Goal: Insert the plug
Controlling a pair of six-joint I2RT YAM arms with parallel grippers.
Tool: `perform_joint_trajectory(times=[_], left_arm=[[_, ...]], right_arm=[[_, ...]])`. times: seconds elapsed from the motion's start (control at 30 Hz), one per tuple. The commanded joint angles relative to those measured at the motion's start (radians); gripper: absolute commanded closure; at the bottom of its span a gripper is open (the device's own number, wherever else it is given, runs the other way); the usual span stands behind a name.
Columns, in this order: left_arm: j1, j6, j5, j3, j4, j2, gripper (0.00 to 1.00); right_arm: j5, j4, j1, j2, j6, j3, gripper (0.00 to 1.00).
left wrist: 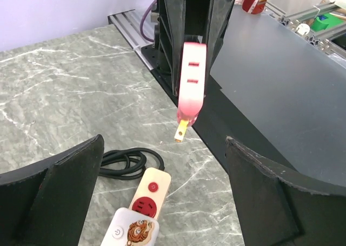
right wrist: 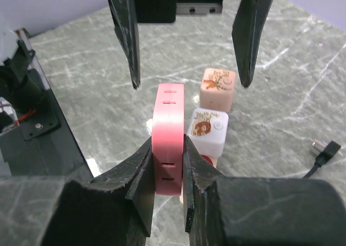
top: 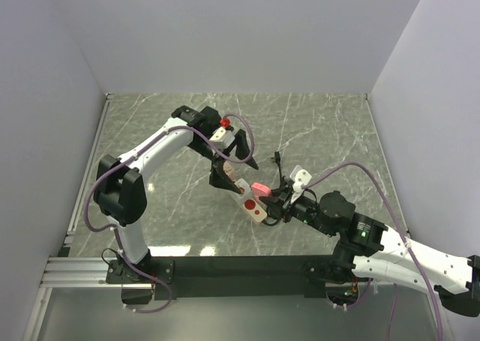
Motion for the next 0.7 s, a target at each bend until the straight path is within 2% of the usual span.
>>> perform_joint_trajectory(times=[0.0,0.27,0.43,0.5,0.53,0.57,0.63,0.67], left_arm=[[0.025,-0.019,0.162,-0.001,-0.026,-0.023,0.01],[0.120,-0.074,0.130,0.042,-0.026,-0.082,0.00],[0.177,-0.146,0.061,0.209,0.009,-0.116,0.01],[0.197,-0.263,0.046,0.273,0.090,-0.108,0.01],[0.203,-0.316,0.035,0.281,0.147,-0.109,0.01],[0.208,-0.523,-0.009,0.278,0.357,-0.114,0.00],[0.208,-0.842,-0.118,0.225,0.675,-0.158,0.01],[0.208,-1.177,-0.292,0.112,1.088,-0.184,0.01]], right_arm=[[0.036,0.002,0.001,-0.009,-0.006,0.007,1.00],[0.030,0.022,0.003,-0.008,0.005,-0.009,1.00],[0.013,0.059,0.003,0.011,0.008,-0.030,1.00],[0.010,0.074,0.001,0.014,0.008,-0.036,1.00],[0.010,0.078,0.003,0.015,0.010,-0.039,1.00],[0.010,0.079,0.001,0.015,0.011,-0.041,1.00],[0.008,0.076,0.001,0.021,0.016,-0.041,1.00],[0.008,0.064,0.003,0.024,0.017,-0.039,1.00]])
